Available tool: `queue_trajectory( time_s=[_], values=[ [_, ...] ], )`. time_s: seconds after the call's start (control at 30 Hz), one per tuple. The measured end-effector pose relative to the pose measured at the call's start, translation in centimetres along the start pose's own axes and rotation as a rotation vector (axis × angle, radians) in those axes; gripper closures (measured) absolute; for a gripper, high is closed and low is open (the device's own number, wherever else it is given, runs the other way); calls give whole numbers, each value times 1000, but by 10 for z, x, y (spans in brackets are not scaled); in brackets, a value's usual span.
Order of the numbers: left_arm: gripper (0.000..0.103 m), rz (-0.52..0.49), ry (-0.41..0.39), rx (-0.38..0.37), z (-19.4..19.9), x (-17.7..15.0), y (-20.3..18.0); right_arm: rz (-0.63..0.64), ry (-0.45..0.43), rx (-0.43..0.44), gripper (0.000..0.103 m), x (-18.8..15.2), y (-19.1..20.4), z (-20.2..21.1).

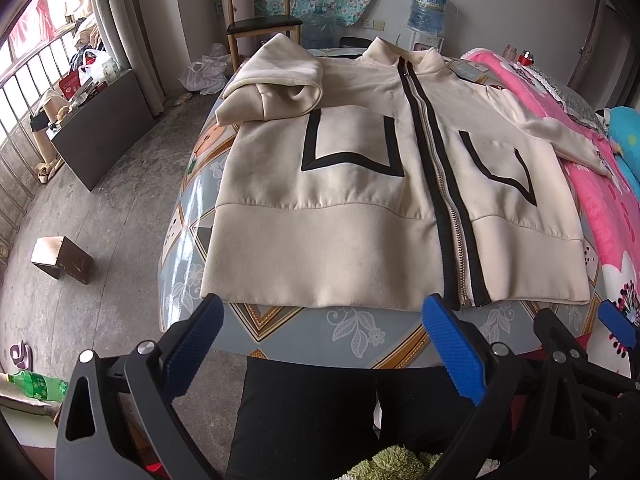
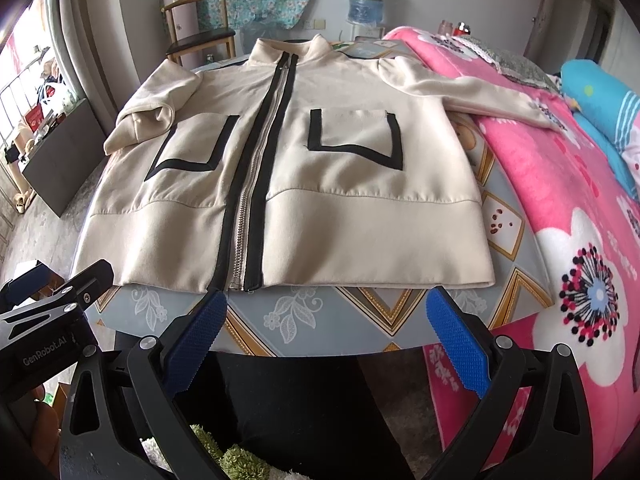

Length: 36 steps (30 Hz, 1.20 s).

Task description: Fold large clothes

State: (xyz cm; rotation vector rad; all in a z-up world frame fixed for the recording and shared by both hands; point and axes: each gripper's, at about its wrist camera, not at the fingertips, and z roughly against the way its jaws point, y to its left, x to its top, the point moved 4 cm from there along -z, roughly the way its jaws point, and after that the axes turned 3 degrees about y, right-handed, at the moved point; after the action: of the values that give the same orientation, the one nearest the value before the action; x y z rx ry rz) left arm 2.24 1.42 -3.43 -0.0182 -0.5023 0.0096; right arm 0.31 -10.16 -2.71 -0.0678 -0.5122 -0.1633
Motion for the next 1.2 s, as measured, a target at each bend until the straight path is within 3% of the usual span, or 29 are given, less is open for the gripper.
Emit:
queue_trajectory(
  time_s=[0.3, 0.53, 0.83, 1.03, 1.1, 1.2],
  values=[
    [5, -3, 9, 0, -7, 1, 1, -8, 16, 10, 6, 5, 1, -4],
    [5, -16, 14, -18, -13, 13, 5, -16, -9, -31, 6, 16, 3, -3],
    [5, -39, -13, -13, -31, 46, 17, -19, -47, -41, 6, 55, 3, -14],
    [5, -70, -2, 59, -69, 79, 24, 13, 33, 63, 6, 109, 20, -82],
    [5, -75, 11, 64, -82, 90, 25, 37, 111, 84, 6, 121, 28, -113],
    [5, -70, 31, 76, -98, 100, 25, 71, 151, 66, 7, 130, 32, -146]
  ],
)
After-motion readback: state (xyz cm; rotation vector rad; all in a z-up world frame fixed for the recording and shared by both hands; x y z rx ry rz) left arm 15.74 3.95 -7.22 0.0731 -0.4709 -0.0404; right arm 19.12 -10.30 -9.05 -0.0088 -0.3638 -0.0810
